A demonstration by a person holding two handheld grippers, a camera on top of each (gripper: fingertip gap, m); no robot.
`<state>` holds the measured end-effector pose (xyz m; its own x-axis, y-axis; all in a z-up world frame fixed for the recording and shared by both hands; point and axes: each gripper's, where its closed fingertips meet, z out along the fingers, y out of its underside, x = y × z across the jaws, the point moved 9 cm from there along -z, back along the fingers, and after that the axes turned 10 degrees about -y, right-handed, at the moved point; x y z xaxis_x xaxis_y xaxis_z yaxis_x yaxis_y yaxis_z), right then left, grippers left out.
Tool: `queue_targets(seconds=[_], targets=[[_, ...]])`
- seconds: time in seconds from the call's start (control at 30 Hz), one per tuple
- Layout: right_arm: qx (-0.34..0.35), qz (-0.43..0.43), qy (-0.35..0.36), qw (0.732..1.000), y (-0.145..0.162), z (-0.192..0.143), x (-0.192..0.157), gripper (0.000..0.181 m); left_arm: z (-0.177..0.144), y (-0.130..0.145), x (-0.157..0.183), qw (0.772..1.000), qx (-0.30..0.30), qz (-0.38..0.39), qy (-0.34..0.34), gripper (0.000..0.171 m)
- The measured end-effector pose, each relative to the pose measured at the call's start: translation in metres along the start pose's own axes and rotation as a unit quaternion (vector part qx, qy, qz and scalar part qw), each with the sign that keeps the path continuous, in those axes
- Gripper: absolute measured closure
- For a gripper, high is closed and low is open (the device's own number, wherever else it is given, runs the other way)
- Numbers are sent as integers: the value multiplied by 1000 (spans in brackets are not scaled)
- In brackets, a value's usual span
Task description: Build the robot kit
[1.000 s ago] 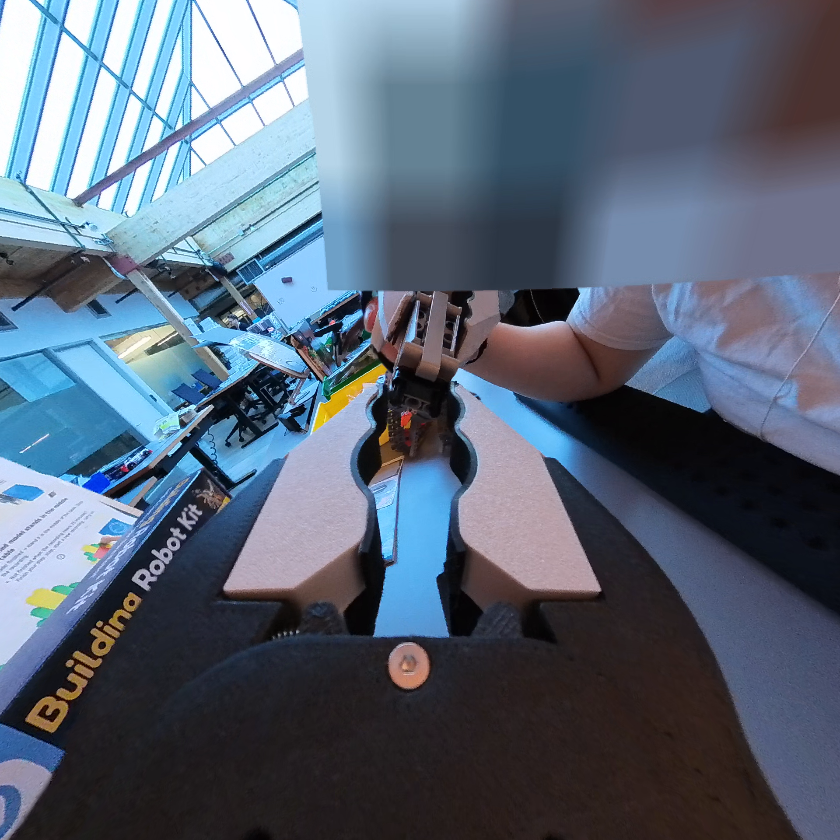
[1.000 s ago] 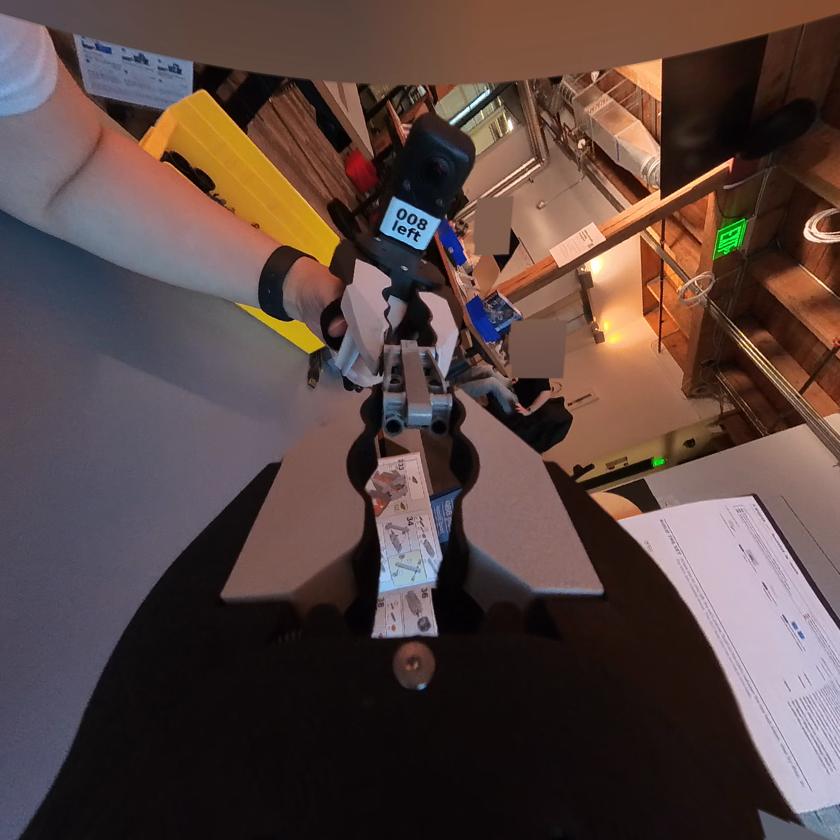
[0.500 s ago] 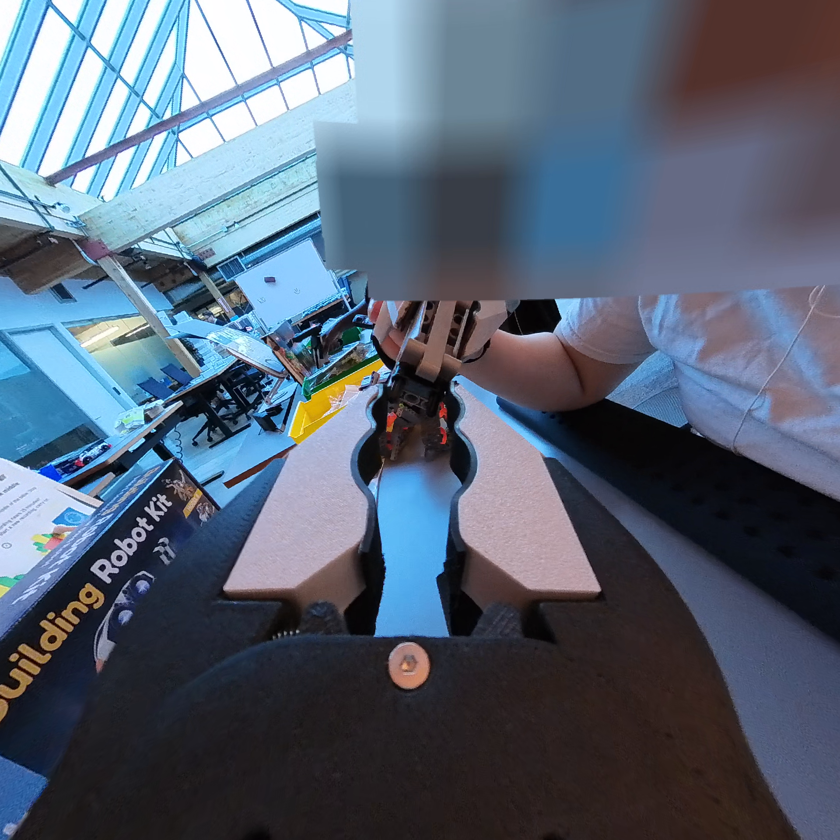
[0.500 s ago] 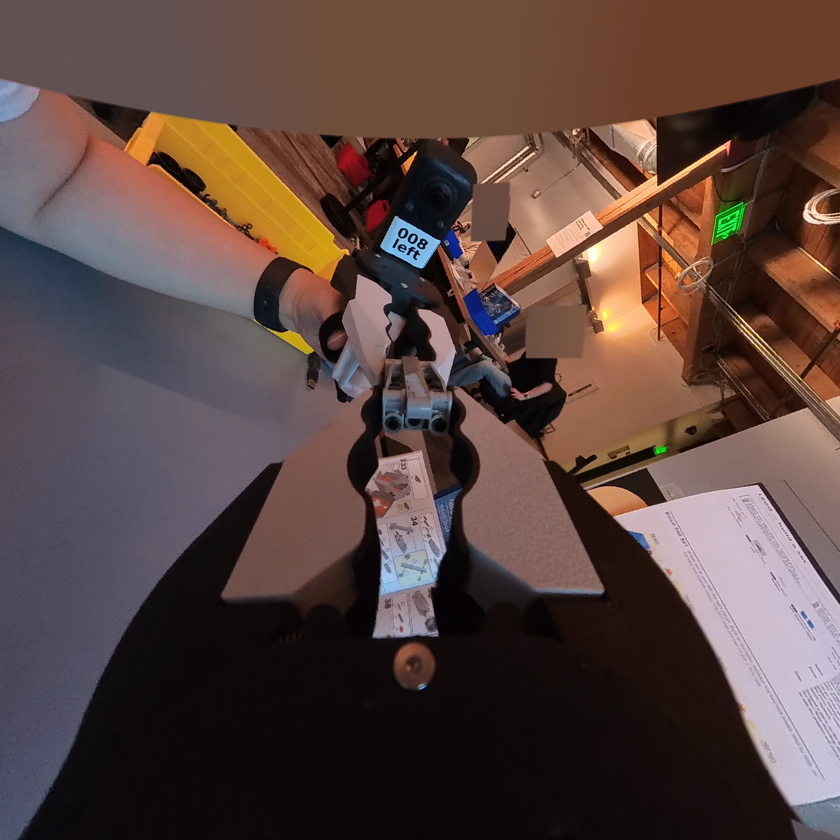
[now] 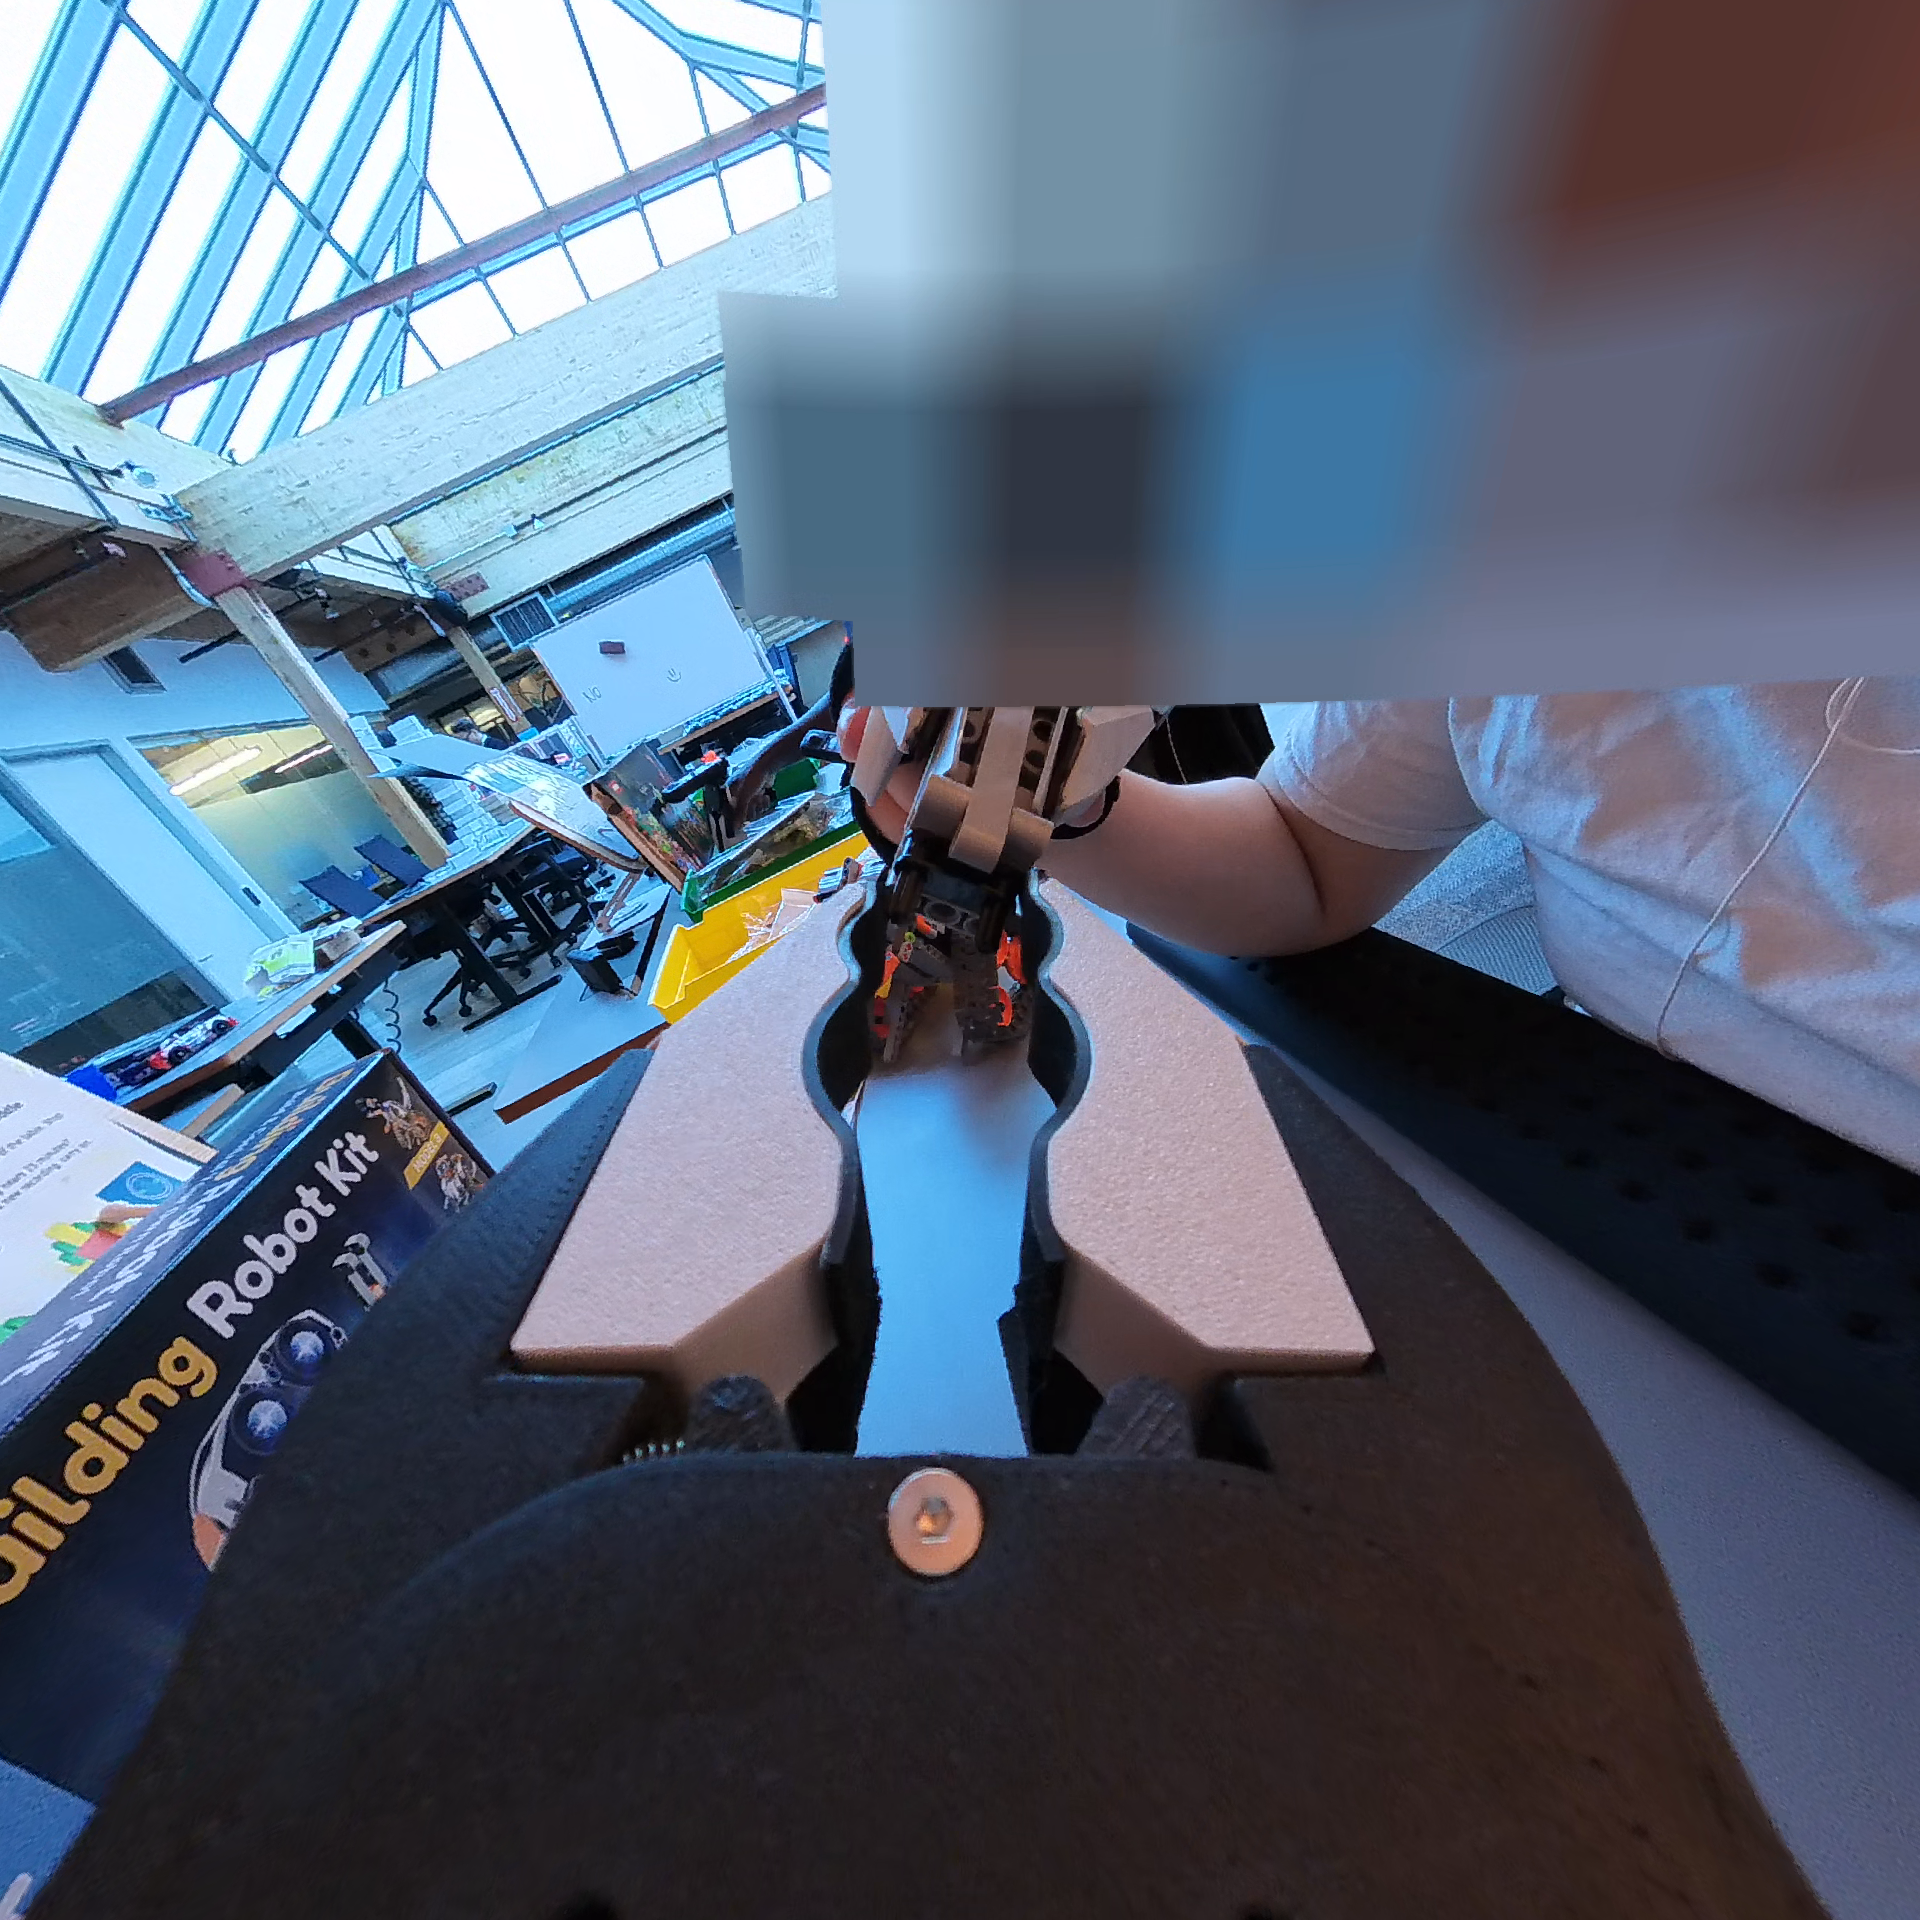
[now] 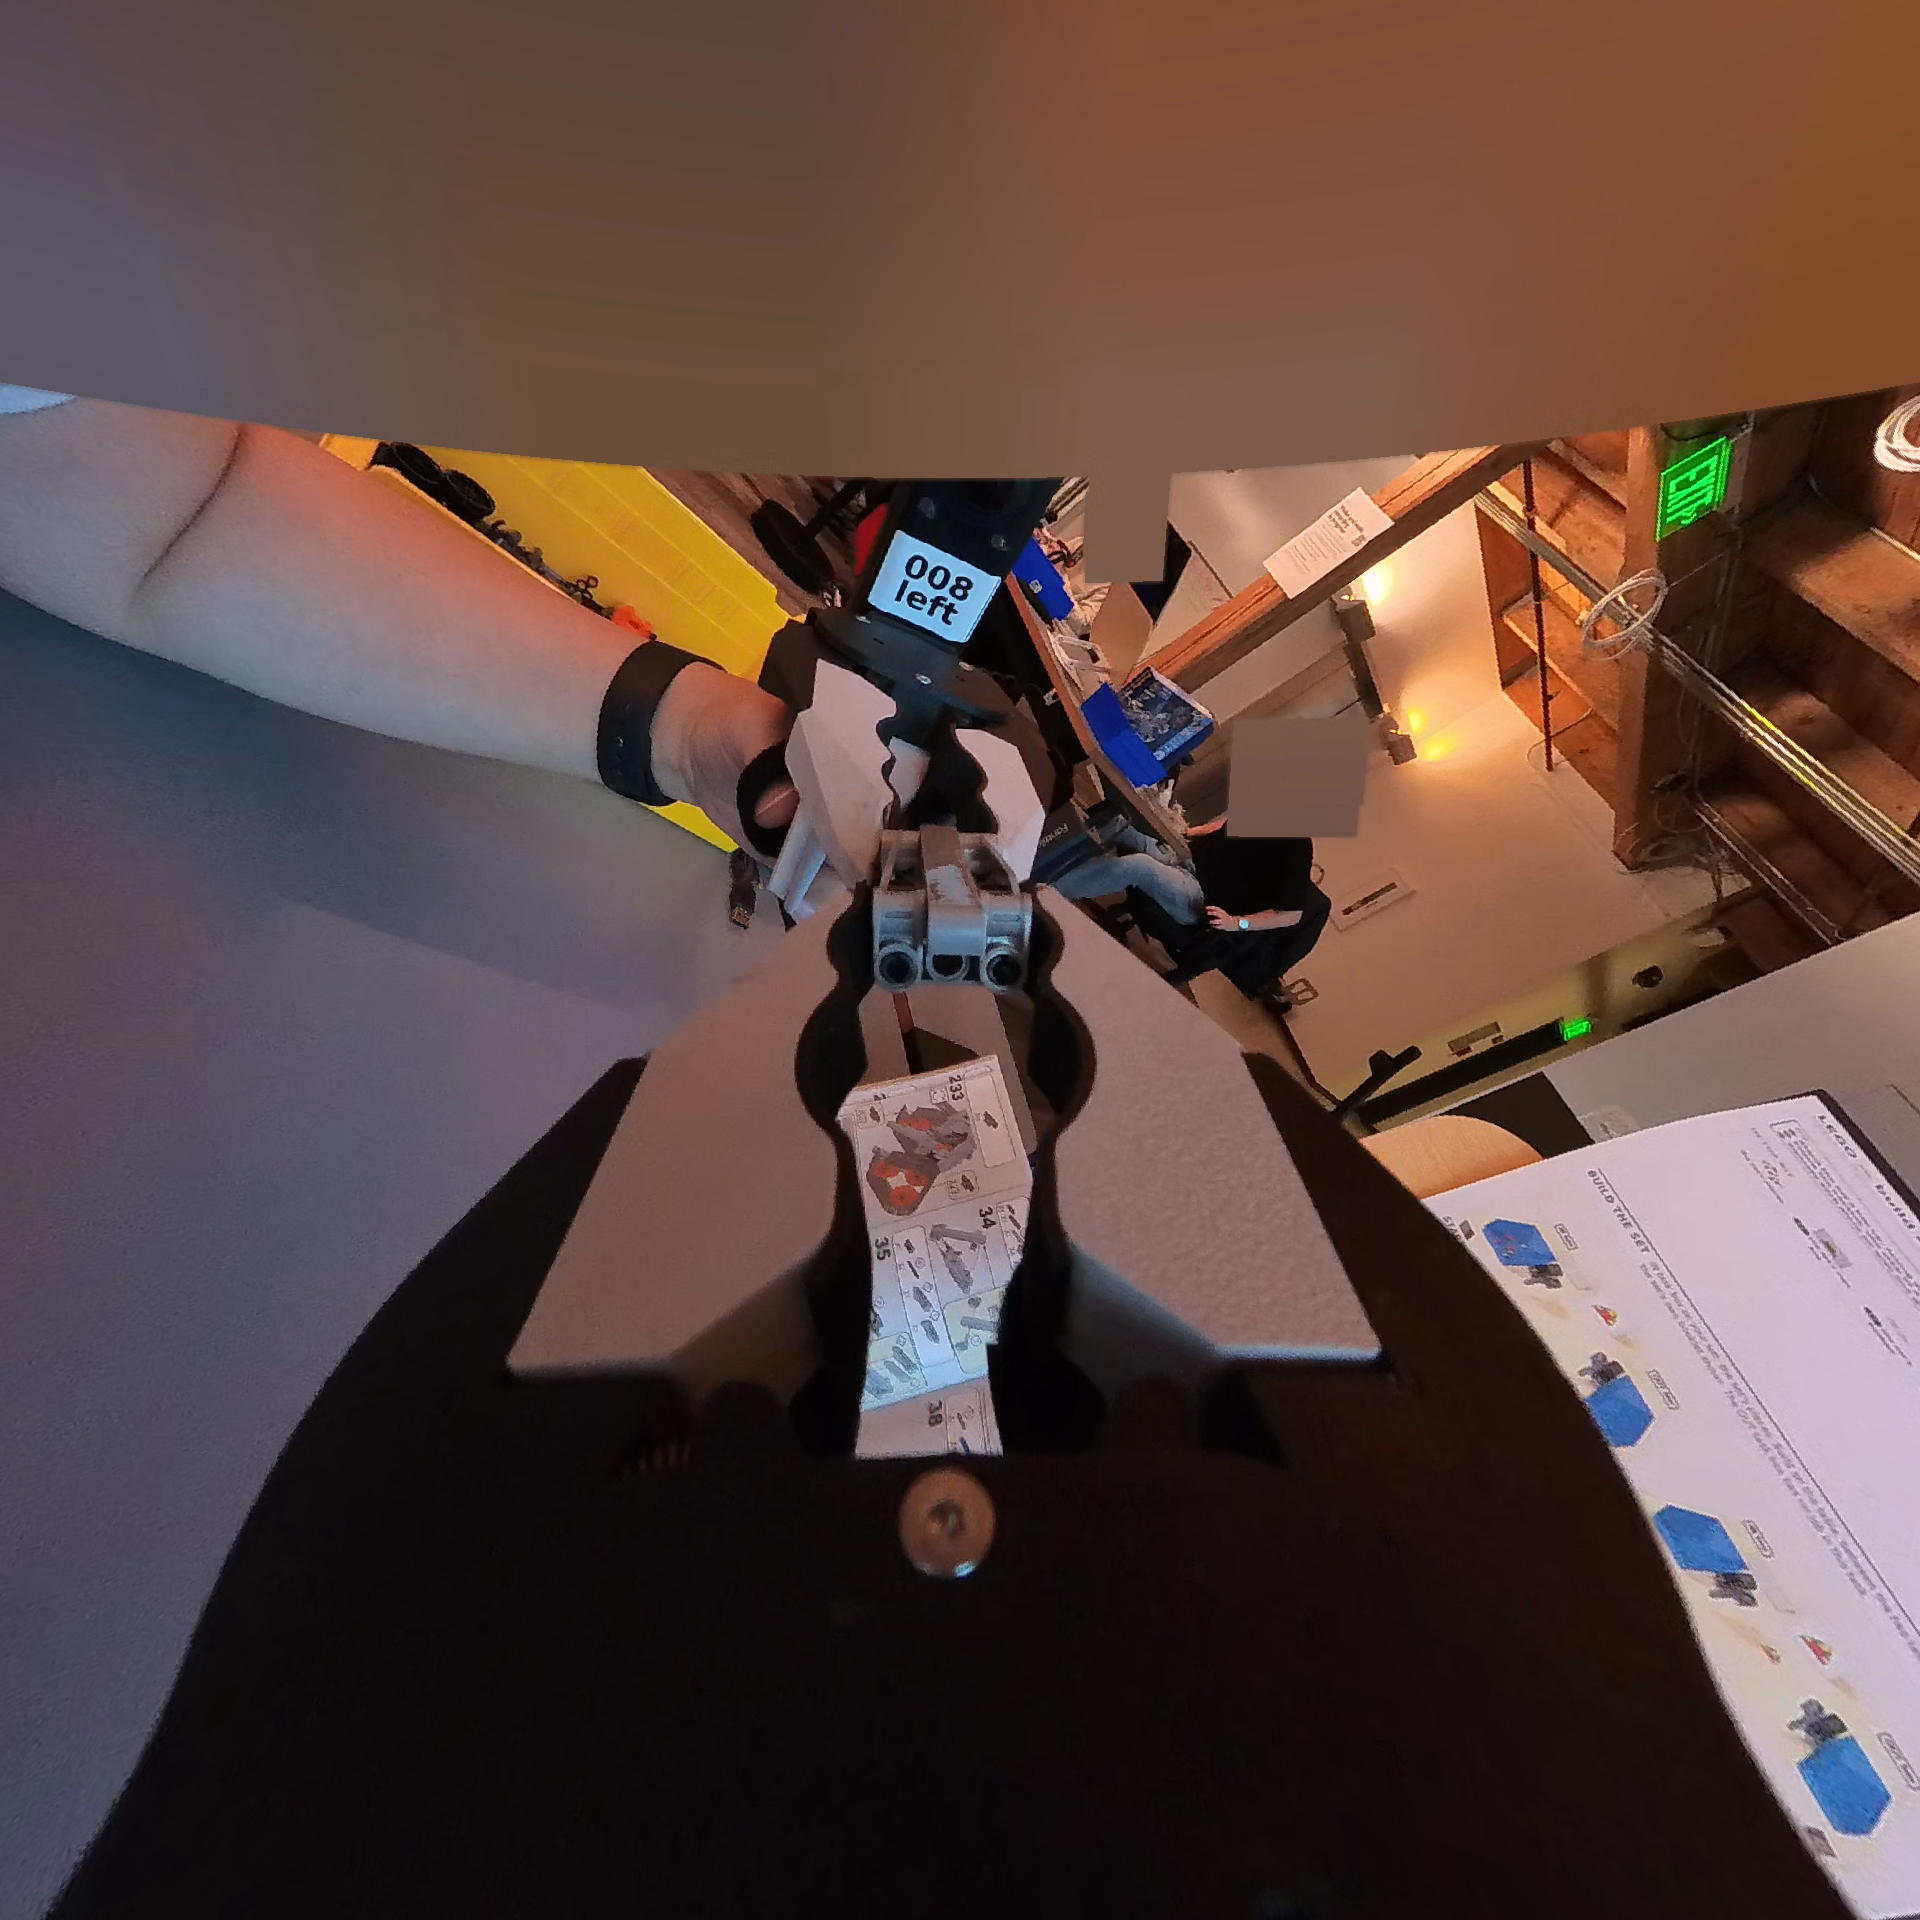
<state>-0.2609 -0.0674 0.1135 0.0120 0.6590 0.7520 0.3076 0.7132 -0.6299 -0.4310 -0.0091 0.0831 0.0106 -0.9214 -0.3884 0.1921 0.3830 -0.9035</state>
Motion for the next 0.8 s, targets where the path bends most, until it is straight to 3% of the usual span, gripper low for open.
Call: queue_targets(seconds=[0.43, 0.8], targets=[[21, -17, 32, 999, -2, 1, -1, 153, -3, -5, 3, 998, 17, 53, -22, 149], [28, 29, 35, 999, -1, 2, 4, 155, -3, -2, -4, 1000, 23, -16, -11, 150]])
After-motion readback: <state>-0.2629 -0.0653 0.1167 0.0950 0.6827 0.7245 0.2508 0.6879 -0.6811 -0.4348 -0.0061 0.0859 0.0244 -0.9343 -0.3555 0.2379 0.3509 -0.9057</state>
